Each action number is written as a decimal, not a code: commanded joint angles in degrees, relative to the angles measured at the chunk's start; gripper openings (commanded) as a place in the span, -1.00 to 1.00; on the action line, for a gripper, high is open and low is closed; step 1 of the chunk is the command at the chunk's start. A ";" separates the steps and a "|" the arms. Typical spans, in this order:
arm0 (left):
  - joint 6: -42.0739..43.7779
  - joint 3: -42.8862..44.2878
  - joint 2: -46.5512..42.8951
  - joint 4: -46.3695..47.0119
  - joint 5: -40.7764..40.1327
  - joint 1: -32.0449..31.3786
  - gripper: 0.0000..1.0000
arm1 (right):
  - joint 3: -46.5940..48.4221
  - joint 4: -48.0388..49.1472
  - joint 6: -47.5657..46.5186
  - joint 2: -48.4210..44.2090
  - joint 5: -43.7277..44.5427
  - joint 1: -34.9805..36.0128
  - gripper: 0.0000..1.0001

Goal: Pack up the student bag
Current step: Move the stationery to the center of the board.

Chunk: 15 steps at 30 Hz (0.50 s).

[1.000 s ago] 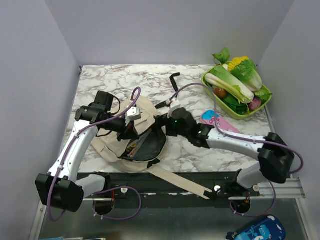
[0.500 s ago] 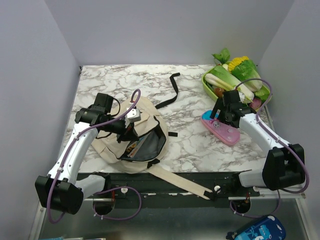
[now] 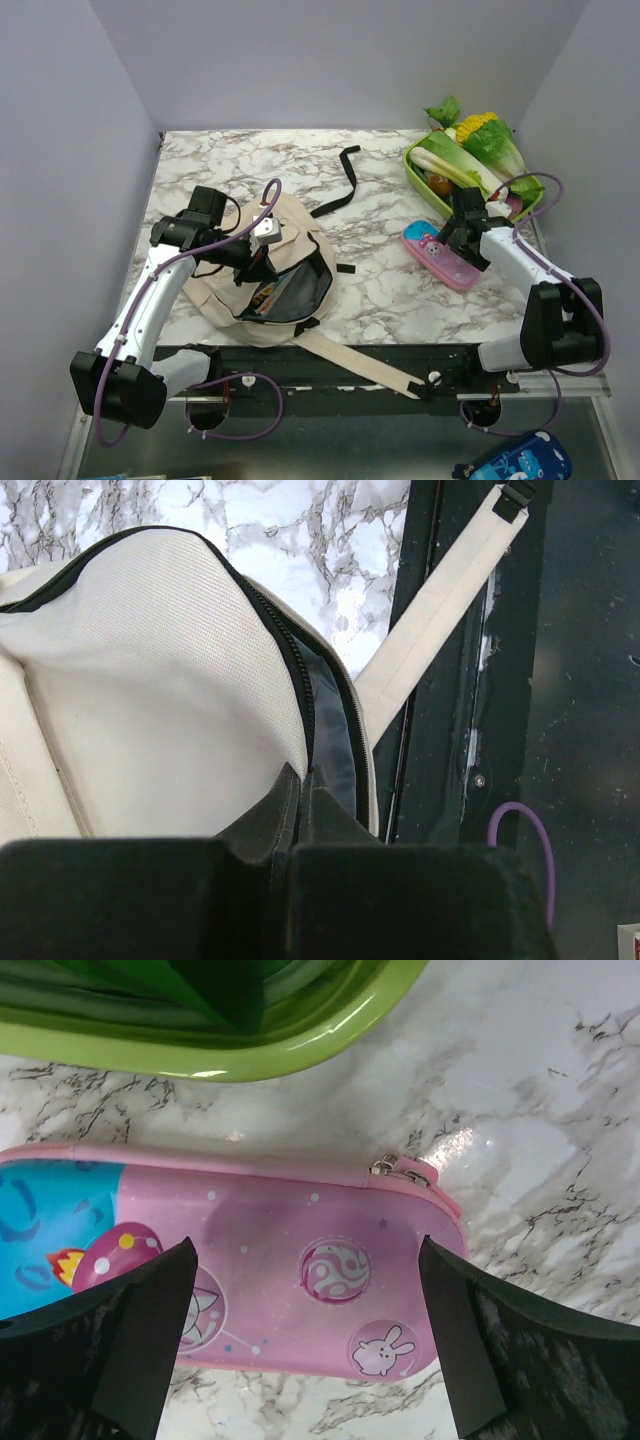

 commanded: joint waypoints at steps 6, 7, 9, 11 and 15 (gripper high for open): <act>0.28 0.32 -0.44 0.19 1.05 -0.14 -1.00 | -3.02 2.61 8.38 4.96 -9.02 -0.65 0.99; 0.37 0.40 -0.35 0.19 1.05 -0.14 -1.00 | -4.09 4.89 8.56 4.09 -13.21 -0.48 0.99; 0.37 0.49 -0.44 0.10 1.05 -0.14 -1.00 | -6.37 6.22 10.83 2.60 -16.67 0.31 1.00; 0.37 0.67 -0.44 0.02 1.14 -0.14 -1.00 | -10.15 9.55 12.77 -0.21 -22.03 2.76 1.00; 0.19 1.11 -0.18 0.19 1.23 -0.15 -1.00 | -12.27 10.36 21.54 -3.73 -24.77 11.81 1.00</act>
